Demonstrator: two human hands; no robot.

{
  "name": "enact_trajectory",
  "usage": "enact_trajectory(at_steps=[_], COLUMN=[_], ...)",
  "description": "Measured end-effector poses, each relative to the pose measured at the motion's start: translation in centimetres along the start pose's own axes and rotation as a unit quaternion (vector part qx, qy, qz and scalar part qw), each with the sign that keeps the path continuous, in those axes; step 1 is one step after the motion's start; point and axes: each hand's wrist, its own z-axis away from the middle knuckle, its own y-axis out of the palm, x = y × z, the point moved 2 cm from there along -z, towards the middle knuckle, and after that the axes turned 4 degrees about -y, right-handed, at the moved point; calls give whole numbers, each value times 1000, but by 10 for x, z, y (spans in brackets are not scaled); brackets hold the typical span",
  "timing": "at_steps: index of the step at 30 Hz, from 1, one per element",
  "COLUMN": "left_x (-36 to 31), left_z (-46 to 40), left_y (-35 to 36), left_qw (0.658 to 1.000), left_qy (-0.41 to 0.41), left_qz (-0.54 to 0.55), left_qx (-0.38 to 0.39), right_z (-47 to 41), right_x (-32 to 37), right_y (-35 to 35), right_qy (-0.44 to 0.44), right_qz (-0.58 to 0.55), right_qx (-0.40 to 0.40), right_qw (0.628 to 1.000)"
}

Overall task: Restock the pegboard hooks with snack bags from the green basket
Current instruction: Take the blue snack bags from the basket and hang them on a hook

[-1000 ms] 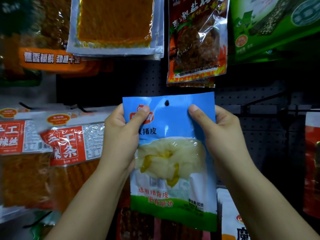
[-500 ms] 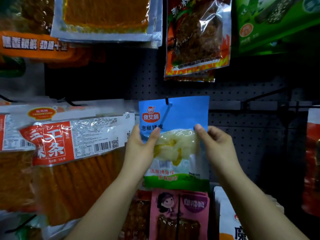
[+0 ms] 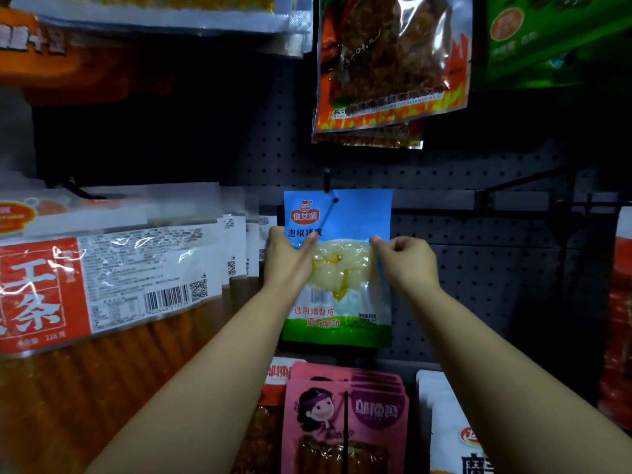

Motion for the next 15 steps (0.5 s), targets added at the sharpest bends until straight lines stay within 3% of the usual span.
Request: enact_trajectory(at_steps=[5,10,15], left_x=[9,28,39], left_z=[-5,13,34], left_y=[6,6,15], left_qw=[1000,993,995], left_qy=[-17,-51,-59], left_qz=[15,102,84], left_qx=[-18,15,-8], right_z=[-3,27,57], right_x=[-10,-42,-71], right_y=[9,16,23], right_qy=[44,24,57], right_qz=[-2,-63,-73], right_qx=[5,38,75], right_qw=[999,997,993])
